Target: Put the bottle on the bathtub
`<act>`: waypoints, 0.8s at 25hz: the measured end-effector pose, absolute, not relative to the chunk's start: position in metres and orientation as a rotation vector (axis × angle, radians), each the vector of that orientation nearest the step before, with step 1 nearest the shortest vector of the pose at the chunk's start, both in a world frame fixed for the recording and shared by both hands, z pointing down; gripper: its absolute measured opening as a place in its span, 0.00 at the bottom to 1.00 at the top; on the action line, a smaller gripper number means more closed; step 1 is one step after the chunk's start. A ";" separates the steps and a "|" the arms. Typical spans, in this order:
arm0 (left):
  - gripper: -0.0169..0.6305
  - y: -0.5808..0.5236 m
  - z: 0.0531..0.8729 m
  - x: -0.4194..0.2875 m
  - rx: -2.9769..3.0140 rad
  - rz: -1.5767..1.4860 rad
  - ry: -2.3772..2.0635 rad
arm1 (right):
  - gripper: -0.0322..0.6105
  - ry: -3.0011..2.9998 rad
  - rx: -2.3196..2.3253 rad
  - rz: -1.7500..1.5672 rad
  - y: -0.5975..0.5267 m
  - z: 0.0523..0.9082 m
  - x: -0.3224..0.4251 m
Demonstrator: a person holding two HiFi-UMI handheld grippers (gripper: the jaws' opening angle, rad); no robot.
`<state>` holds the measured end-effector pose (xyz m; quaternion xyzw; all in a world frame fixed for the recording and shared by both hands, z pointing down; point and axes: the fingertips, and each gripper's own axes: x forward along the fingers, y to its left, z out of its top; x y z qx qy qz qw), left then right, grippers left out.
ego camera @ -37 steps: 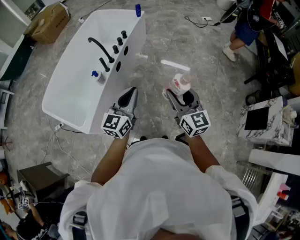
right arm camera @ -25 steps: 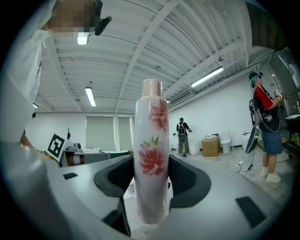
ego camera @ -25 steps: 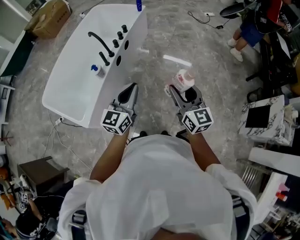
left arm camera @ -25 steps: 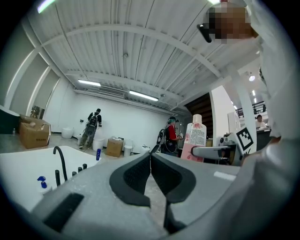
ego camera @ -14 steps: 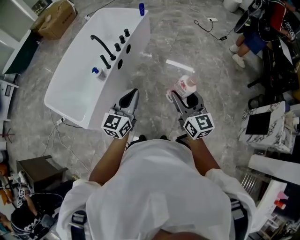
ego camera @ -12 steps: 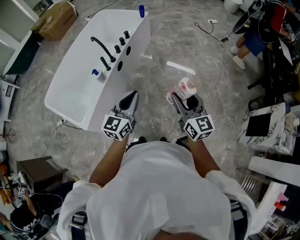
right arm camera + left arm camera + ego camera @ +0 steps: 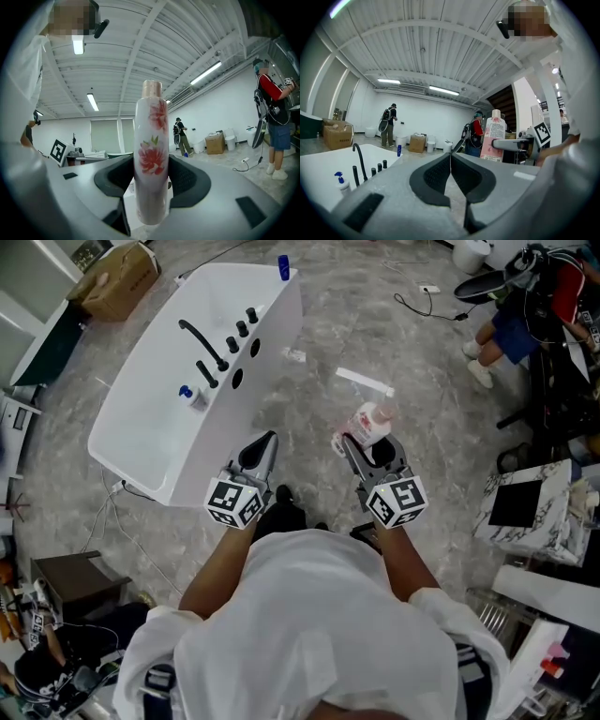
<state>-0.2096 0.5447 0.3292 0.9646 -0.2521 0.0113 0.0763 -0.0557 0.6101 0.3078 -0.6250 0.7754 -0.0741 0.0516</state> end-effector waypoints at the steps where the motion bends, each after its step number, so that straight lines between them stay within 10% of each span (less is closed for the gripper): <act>1: 0.05 0.539 0.330 -0.209 2.888 0.030 -0.763 | 0.40 2.365 -1.894 -0.227 0.604 0.309 -0.055; 20: 0.05 0.302 0.333 -0.173 2.859 -0.050 -0.816 | 0.40 2.422 -1.885 -0.262 0.367 0.312 -0.026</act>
